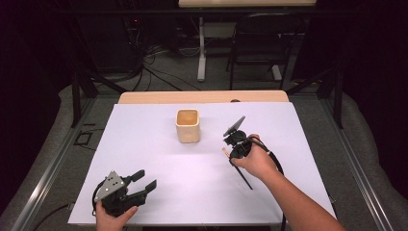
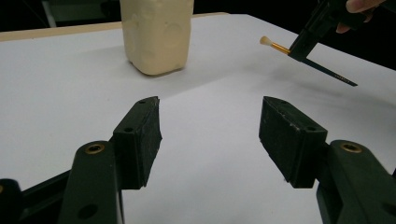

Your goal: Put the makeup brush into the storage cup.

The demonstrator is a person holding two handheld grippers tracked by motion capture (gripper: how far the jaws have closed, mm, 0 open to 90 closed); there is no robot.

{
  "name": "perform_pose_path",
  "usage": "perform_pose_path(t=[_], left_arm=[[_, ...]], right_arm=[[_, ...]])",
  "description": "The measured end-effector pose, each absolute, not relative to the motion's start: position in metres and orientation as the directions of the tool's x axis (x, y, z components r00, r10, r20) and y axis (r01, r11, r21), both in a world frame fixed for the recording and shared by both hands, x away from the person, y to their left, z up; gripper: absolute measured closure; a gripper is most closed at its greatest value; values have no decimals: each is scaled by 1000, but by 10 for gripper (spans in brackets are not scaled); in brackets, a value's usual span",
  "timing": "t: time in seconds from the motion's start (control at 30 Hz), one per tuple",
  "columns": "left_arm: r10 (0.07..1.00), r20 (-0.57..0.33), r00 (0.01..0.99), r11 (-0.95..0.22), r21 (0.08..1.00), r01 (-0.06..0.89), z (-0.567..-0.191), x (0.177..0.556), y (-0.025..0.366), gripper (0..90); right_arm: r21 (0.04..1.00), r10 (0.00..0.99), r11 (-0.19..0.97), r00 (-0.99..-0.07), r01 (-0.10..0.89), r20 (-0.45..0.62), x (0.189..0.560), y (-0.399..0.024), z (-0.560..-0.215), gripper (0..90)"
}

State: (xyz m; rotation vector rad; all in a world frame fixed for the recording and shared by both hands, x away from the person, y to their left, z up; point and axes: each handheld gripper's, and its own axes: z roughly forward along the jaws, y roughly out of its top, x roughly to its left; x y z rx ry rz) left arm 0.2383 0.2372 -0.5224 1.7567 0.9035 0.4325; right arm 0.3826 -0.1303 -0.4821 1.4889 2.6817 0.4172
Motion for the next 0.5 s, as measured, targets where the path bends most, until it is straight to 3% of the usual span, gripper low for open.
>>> perform_pose_path(t=[0.5], left_arm=[[751, -140, 646, -148, 917, 370, -522, 238, 238, 391]], right_arm=[[466, 796, 475, -590, 747, 135, 364, -136, -465, 836]])
